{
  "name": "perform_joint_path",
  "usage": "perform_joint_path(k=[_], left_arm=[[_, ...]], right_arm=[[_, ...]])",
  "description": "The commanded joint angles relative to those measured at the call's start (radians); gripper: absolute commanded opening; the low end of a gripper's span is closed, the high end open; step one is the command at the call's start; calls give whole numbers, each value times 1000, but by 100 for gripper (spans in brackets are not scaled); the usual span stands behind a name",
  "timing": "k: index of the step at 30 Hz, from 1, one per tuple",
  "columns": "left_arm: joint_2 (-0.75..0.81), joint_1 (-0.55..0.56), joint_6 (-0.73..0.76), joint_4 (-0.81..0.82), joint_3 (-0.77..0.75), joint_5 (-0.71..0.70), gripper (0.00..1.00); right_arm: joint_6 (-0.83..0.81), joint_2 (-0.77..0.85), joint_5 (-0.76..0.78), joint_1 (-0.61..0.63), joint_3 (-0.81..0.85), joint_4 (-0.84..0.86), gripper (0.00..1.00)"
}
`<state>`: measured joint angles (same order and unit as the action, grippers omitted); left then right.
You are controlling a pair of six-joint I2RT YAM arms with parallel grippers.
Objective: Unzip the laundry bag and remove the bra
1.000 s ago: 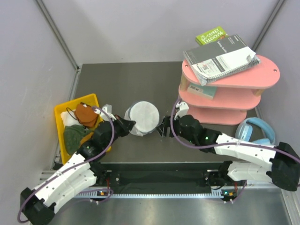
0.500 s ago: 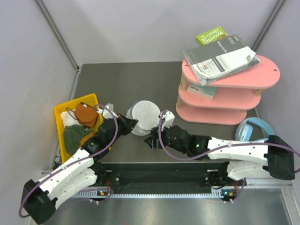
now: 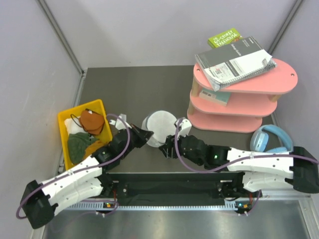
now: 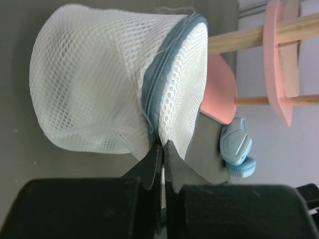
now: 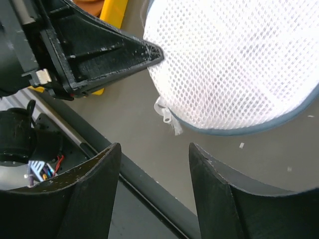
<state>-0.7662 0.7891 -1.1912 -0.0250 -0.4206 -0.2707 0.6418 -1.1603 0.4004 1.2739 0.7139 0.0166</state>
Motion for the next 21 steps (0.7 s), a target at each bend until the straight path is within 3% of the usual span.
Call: perform_joint_path(k=[1,10,21], left_arm=[[-115,58,-82,-64,-160,-44,0],[-194,90,-156,-81,-213,-56,0],[-203,90,-157,-87,-218,-65,0]], right_arm=[[-21,97,107,13,-30,-64,56],[-44,102,127,33,7,-99,49],[-19,-67,218,102,139,-188,43]])
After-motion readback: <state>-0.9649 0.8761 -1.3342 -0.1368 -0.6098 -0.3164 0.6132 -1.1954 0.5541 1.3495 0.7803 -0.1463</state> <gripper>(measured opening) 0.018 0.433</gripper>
